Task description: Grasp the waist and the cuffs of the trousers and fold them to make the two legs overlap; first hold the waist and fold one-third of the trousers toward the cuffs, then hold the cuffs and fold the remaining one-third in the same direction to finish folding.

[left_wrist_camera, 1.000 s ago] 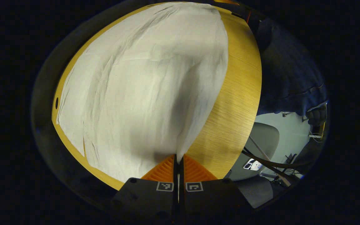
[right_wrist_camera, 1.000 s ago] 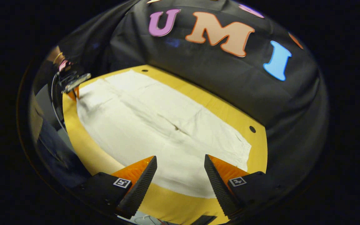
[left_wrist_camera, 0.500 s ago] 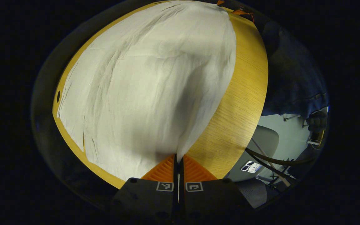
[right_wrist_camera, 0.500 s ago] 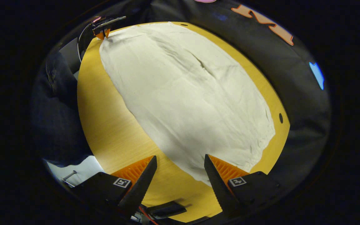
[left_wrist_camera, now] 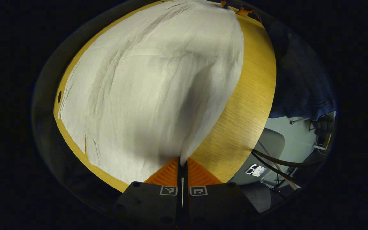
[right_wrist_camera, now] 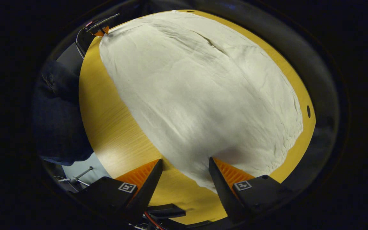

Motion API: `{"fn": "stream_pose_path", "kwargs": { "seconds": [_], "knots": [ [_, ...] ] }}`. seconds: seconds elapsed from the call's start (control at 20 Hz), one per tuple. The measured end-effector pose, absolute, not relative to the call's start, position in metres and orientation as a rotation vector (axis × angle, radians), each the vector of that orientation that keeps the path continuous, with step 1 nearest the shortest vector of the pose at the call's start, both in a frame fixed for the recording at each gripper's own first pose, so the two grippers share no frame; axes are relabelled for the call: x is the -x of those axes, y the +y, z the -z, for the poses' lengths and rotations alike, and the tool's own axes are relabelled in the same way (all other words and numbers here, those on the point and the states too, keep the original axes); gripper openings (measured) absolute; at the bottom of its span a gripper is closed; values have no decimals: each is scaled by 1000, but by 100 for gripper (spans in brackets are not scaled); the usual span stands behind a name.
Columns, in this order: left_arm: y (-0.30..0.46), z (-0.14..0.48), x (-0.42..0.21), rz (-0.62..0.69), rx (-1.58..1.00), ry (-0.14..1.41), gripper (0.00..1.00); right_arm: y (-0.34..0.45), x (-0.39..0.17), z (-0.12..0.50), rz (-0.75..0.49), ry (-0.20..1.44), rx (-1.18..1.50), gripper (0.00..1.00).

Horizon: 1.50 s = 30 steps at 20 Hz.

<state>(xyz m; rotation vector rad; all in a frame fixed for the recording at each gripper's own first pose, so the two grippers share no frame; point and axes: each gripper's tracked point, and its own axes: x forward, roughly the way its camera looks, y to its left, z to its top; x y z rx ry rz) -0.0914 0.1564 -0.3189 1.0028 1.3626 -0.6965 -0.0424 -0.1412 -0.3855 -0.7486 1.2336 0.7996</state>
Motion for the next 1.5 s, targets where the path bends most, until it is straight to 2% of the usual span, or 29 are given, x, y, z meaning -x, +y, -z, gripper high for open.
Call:
{"fn": "stream_pose_path", "kwargs": {
  "seconds": [0.1,0.25,0.3,0.35,0.4,0.45,0.55,0.65,0.7,0.75,0.9,1.1,1.5],
  "knots": [
    [156,319,91,700,-1000,1364,0,-141,42,386,-796,1245,753,95],
    [156,319,91,698,-985,1376,0,-141,41,386,-774,1260,752,91],
    [156,319,90,700,-982,1376,0,-142,40,386,-760,1266,750,81],
    [157,319,90,702,-981,1374,0,-144,39,386,-748,1273,753,66],
    [157,320,90,705,-986,1370,0,-145,39,384,-738,1276,759,59],
    [157,320,90,708,-990,1369,0,-147,37,384,-727,1271,769,45],
    [156,321,93,706,-985,1367,0,-147,32,385,-710,1258,789,27],
    [156,320,93,709,-982,1364,0,-148,34,384,-710,1249,804,14],
    [157,321,92,707,-978,1361,0,-148,35,381,-701,1249,806,14],
    [157,321,92,704,-976,1358,0,-149,34,383,-692,1248,803,9],
    [157,320,92,684,-953,1339,0,-149,33,379,-644,1245,776,9],
    [146,312,88,555,-713,1286,0,-146,23,356,-561,1182,673,8],
    [126,235,-22,208,-199,854,0,-143,-42,279,-264,943,303,9]
  ]
}}
